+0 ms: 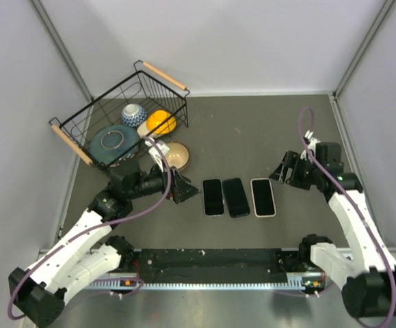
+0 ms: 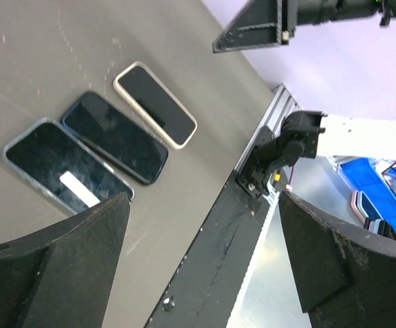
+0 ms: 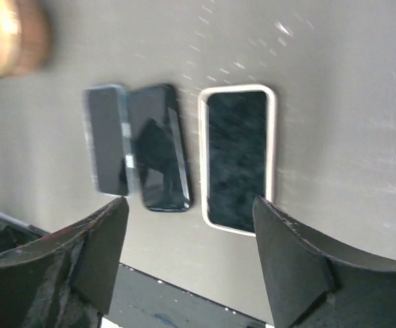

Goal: Put the phone into the phone case

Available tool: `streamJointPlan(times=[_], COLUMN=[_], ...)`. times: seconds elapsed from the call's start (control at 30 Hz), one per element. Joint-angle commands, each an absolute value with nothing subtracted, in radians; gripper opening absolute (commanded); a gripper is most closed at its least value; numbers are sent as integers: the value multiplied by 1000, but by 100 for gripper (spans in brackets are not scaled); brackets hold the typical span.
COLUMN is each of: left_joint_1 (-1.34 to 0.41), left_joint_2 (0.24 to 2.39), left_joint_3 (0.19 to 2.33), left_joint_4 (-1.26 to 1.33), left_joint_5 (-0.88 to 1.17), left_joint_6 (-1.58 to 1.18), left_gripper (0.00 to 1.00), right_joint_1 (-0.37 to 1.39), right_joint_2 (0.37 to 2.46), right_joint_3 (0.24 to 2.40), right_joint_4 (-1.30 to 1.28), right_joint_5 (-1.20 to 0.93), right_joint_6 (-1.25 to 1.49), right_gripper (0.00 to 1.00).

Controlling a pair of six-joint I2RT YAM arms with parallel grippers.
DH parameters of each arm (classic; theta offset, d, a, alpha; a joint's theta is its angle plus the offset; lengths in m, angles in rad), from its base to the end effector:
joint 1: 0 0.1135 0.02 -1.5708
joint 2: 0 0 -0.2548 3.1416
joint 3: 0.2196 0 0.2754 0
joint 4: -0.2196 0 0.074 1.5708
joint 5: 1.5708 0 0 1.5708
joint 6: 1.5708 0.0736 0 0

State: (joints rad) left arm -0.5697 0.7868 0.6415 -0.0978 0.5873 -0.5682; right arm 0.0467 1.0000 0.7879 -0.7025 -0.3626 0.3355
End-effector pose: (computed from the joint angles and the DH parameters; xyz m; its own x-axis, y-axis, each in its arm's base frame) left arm 0.1852 -0.1670 0.2818 -0.6562 -0.1117 -0.7463 0.6511 0.4162 -0.6347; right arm 0.2434 0.0375 0.2168 -0.8329 0.2693 -0.4836 0.0153 0.8845 0.4662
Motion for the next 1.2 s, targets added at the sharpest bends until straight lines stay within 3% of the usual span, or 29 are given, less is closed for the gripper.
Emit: streamJointPlan(times=[0.0, 0.03, 0.07, 0.27, 0.5, 1.17], left_joint_1=[-566, -565, -566, -566, -565, -566], left_joint_2=[733, 714, 698, 575, 413, 380], left_joint_3=[733, 744, 747, 735, 693, 696], left_joint_4=[-58, -63, -67, -81, -100, -144], left_joint_5=[588, 577, 565, 465, 399, 373], left_joint_6=[-497, -488, -482, -477, -489, -459], left_gripper=[95, 95, 95, 96, 97, 97], right_joint_1=[66, 66, 66, 68, 69, 69], right_joint_2=[772, 732, 648, 352, 183, 218], right_joint_3=[862, 868, 877, 864, 805, 838], right_joint_4=[-739, -741, -738, -721, -695, -683], right_joint_5=[-510, -535, -552, -589, -603, -563], right_joint_6=[402, 411, 434, 559, 630, 627], right_gripper=[79, 82, 99, 99, 99, 99])
